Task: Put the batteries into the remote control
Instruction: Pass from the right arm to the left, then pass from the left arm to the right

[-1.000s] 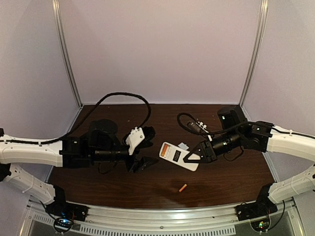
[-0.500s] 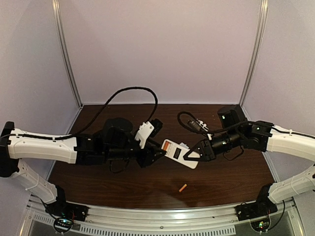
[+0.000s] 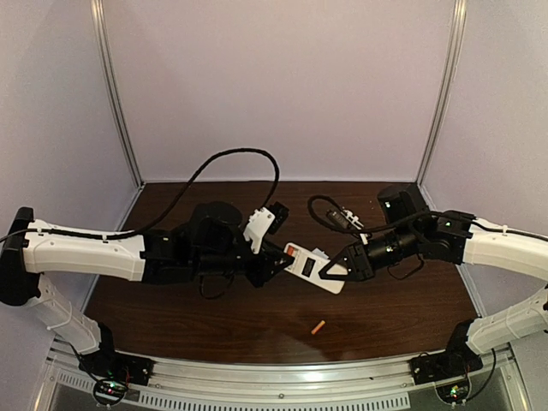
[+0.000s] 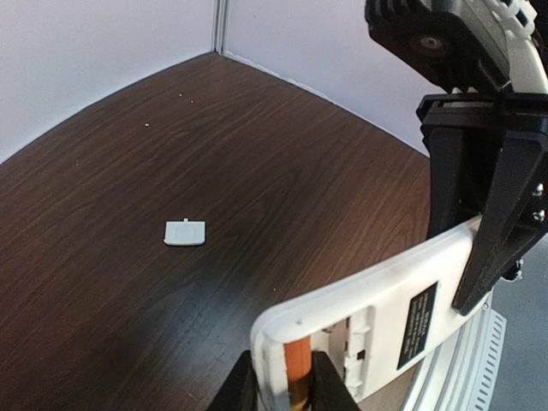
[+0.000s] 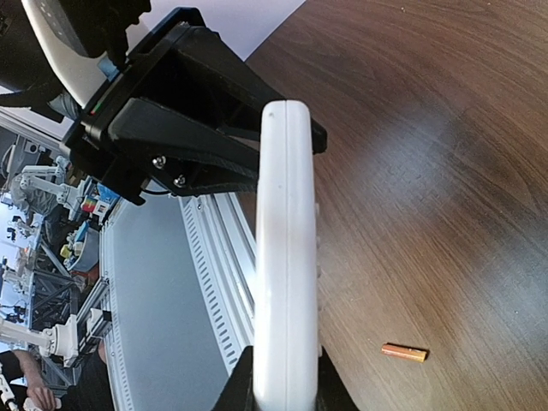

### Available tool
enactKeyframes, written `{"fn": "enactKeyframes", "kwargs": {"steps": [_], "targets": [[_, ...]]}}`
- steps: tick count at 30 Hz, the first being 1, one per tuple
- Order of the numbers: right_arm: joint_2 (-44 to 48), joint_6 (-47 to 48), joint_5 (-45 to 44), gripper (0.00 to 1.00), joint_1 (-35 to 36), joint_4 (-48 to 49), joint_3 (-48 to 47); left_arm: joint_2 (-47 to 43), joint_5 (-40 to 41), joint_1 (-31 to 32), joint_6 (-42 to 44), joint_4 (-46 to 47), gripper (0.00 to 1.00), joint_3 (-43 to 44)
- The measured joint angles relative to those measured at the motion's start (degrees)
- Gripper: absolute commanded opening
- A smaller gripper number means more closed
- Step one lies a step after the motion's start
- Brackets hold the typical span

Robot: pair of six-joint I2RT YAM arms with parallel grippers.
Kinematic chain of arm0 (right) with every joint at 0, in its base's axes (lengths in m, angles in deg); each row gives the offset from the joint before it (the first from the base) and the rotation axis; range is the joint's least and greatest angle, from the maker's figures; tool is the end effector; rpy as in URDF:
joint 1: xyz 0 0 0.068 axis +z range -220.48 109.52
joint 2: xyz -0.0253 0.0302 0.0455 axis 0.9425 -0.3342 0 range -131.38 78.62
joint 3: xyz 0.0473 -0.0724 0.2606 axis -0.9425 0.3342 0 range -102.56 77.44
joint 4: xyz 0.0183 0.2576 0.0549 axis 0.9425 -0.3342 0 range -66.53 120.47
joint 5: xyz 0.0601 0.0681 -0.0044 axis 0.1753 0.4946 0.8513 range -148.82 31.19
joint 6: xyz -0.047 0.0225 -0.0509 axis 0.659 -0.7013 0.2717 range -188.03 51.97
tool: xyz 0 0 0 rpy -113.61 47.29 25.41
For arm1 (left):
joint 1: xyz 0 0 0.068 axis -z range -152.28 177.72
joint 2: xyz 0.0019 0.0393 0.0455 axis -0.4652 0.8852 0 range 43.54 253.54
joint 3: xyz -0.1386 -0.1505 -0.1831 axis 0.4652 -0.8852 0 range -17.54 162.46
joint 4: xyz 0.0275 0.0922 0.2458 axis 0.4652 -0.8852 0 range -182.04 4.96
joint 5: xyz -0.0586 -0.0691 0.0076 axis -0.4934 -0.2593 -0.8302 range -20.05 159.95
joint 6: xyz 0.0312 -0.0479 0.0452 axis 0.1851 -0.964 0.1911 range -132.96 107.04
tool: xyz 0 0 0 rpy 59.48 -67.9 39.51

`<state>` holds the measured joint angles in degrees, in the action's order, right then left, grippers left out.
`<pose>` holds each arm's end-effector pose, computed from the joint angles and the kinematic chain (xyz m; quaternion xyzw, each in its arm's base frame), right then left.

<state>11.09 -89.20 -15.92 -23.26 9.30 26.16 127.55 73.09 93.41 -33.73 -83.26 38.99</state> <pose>0.1511 0.2241 0.2755 -0.3458 0.7765 0.5028 0.1568 0.1517 -0.3275 0.2585 0.3098 0.7877 -0.3474 0.4035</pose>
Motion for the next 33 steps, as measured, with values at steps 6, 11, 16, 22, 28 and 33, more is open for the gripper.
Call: {"fn": "enactKeyframes", "kwargs": {"steps": [6, 11, 16, 22, 28, 33], "targets": [[0.0, 0.3, -0.7, 0.15, 0.0, 0.0, -0.1, 0.1, -0.5, -0.1, -1.9, 0.2, 0.01, 0.1], [0.0, 0.2, -1.0, 0.51, 0.0, -0.4, -0.5, 0.1, -0.4, -0.2, -2.5, 0.2, 0.0, 0.1], [0.5, -1.2, -1.0, 0.67, -0.7, 0.3, -1.1, 0.2, -0.5, -0.9, -4.0, 0.2, 0.0, 0.1], [3.7, -4.4, -1.3, 0.68, -3.3, 5.1, 1.2, -1.1, -1.6, -3.4, -8.2, 2.5, 0.0, -2.7], [5.1, -9.4, -1.8, 0.65, -3.8, 12.9, 6.3, -2.6, -1.8, -4.3, -13.1, 6.0, 0.0, -5.5], [3.5, -12.7, -1.8, 0.56, -3.8, 19.1, 8.0, -2.8, -1.8, -4.3, -16.4, 8.9, 0.0, -5.8]]}}
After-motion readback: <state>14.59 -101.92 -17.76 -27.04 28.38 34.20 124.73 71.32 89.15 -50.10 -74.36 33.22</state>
